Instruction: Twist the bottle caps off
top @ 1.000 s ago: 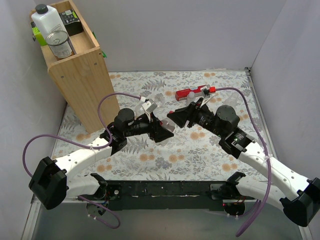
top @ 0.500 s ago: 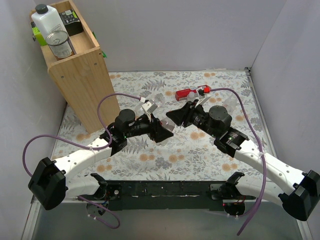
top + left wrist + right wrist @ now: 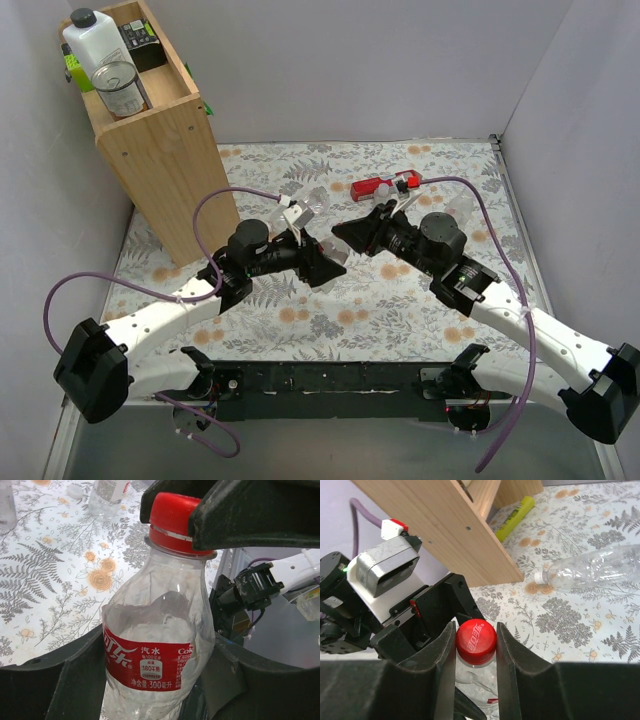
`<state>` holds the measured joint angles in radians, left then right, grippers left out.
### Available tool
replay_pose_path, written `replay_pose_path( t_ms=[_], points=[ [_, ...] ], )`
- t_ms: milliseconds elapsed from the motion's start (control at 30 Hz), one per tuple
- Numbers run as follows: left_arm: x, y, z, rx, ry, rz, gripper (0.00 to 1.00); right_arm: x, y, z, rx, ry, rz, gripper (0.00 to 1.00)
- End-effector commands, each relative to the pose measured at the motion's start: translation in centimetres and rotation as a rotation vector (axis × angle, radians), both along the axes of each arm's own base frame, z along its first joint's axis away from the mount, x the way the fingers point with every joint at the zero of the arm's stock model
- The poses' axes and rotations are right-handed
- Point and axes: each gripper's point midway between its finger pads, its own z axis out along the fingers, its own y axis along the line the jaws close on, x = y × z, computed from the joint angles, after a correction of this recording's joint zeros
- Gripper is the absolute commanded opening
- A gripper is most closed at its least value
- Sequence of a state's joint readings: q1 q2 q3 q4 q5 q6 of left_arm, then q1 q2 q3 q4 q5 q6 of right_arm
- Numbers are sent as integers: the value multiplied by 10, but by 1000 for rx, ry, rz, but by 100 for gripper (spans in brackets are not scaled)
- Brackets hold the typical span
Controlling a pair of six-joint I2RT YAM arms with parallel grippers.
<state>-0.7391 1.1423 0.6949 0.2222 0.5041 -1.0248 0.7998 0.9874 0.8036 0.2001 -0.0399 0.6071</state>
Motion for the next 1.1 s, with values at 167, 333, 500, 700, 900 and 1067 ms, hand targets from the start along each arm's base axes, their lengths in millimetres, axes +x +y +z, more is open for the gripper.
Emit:
replay_pose_path(
  t_ms=[167, 333, 500, 700, 900, 1067],
  points=[
    [-64, -3, 55, -204, -128, -356, 22, -31, 11, 50, 64, -209, 189, 1],
    [-87, 1, 61, -235, -135, -499, 22, -41, 12, 58, 73, -260, 244, 1],
    [-108, 8, 66, -249, -150, -644, 21, -52, 14, 67, 75, -316, 322, 1],
    [-122, 14, 69, -243, -157, -746, 18, -62, 12, 71, 73, -348, 420, 1],
    [-129, 18, 70, -233, -151, -806, 17, -72, 0, 76, 131, -368, 537, 1],
    [-130, 18, 67, -224, -127, -828, 15, -79, -2, 81, 116, -411, 580, 1]
  ],
)
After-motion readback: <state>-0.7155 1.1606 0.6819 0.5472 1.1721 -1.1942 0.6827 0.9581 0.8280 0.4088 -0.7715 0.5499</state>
